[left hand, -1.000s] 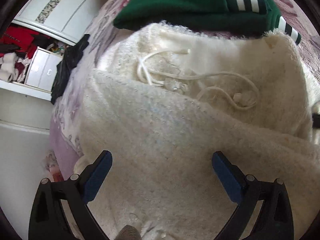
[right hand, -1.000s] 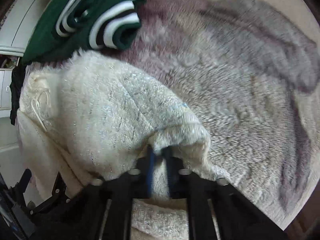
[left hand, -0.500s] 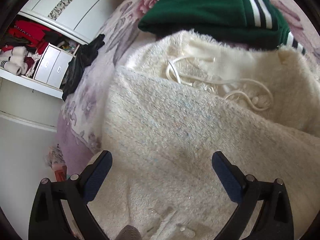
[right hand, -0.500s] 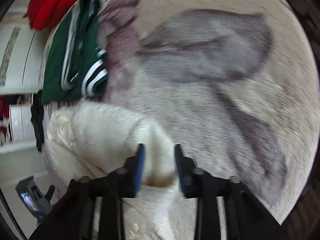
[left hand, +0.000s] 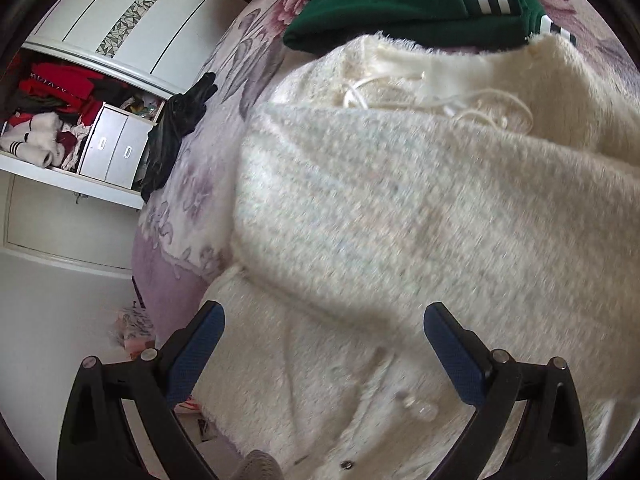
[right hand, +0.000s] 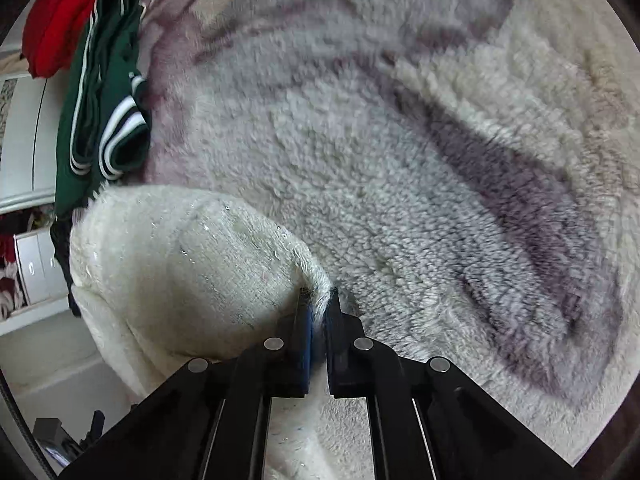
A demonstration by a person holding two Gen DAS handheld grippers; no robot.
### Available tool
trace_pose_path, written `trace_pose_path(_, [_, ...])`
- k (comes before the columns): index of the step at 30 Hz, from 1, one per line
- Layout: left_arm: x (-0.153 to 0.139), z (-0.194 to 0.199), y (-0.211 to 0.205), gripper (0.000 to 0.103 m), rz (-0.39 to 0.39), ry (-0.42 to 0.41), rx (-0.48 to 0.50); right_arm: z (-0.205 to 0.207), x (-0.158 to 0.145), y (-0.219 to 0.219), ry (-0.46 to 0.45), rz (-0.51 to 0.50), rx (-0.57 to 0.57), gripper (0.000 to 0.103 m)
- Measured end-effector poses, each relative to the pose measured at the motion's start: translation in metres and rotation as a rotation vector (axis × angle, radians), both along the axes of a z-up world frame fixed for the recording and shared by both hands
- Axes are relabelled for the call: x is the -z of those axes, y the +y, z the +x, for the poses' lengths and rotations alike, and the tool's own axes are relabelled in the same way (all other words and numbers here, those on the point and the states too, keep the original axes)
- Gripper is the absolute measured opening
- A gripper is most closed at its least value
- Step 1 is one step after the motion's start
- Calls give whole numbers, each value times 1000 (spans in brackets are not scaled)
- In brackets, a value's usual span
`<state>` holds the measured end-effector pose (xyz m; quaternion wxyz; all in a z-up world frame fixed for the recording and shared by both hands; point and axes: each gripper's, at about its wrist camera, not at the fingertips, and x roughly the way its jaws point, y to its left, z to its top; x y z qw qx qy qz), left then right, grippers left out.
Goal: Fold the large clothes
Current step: 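Release the jacket edge and pull the right gripper back from the bed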
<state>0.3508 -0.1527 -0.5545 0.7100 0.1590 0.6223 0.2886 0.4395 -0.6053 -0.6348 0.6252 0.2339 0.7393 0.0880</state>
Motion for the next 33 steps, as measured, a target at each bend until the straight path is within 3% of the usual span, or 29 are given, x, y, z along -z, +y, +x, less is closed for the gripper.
trace_pose_path(2, [-8,-16,4,103,3,-2,-5,3,-10,0,14,3,-43,11])
trace_pose_path(4, [-16,-36,4,103,2,-4,-2,-5,-25,-7,50,2,-54,25])
trace_pose_path(6, [-21,-60,1,103,-4,14,10,-21,-50,-18,22,2,-57,52])
trace_pose_path(7, [-22,-75,-3,103,-8,32,20,-33,-61,-25,18,-7,-63,55])
trace_pose_path(10, [-17,-120,-18,103,-19,100,57,-90,-80,-37,68,-8,-110,55])
trace_pose_path(15, [14,-179,-58,103,-118,239,97,-179,-64,-38,190,41,-148,55])
trace_pose_path(19, [20,-199,-90,103,-158,278,138,-249,-25,-10,321,141,-168,55])
trace_pose_path(24, [7,-205,-94,103,-183,271,118,-348,13,14,500,79,-346,55])
trace_pose_path(28, [-2,-208,-83,103,-190,268,100,-353,-5,-8,473,100,-261,55])
trace_pose_path(33, [-7,-205,-82,103,-202,241,77,-320,-39,-51,368,22,-184,57])
